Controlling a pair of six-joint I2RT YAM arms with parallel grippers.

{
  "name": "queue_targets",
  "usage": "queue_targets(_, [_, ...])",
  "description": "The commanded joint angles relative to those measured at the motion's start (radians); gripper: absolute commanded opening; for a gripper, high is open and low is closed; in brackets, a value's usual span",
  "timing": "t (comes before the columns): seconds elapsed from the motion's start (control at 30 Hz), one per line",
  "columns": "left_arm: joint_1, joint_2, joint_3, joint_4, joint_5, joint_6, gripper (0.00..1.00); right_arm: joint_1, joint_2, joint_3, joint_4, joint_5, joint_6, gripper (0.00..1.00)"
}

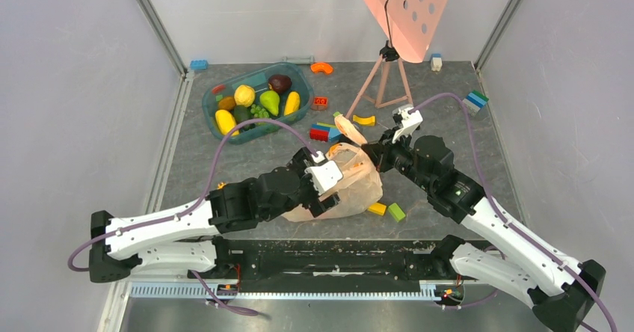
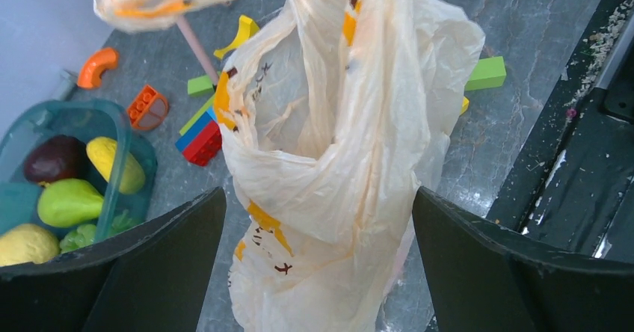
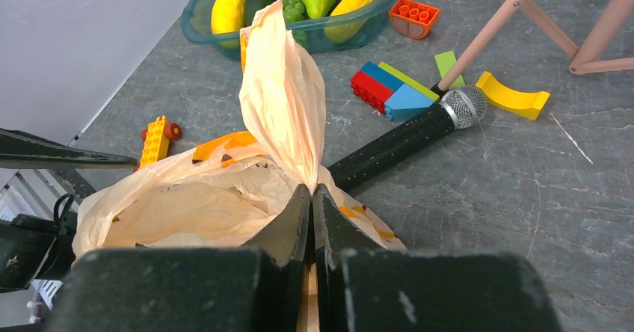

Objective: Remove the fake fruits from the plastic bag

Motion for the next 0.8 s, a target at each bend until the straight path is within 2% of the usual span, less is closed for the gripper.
queue_targets(0.0, [-0.048,0.032,0.082,-0.025,-0.081,0.105,1.0,-0.001,0.012,0.016,0.041,-0.015,-0.003,0.0])
queue_targets(0.23, [-0.187,0.155,0.111,-0.011,-0.346,0.182,1.0,-0.003,0.021,0.018,0.042,-0.021,-0.001,0.0])
queue_targets(0.53, [-0.225,0.204,0.106,0.012,-0.464,0.215,1.0,-0.008,0.018,0.016,0.041,-0.031,0.0,0.0])
queue_targets(0.77, [-0.25,0.282,0.141,0.115,-0.554,0.306,1.0,-0.011,0.017,0.015,0.042,-0.038,0.004,0.0])
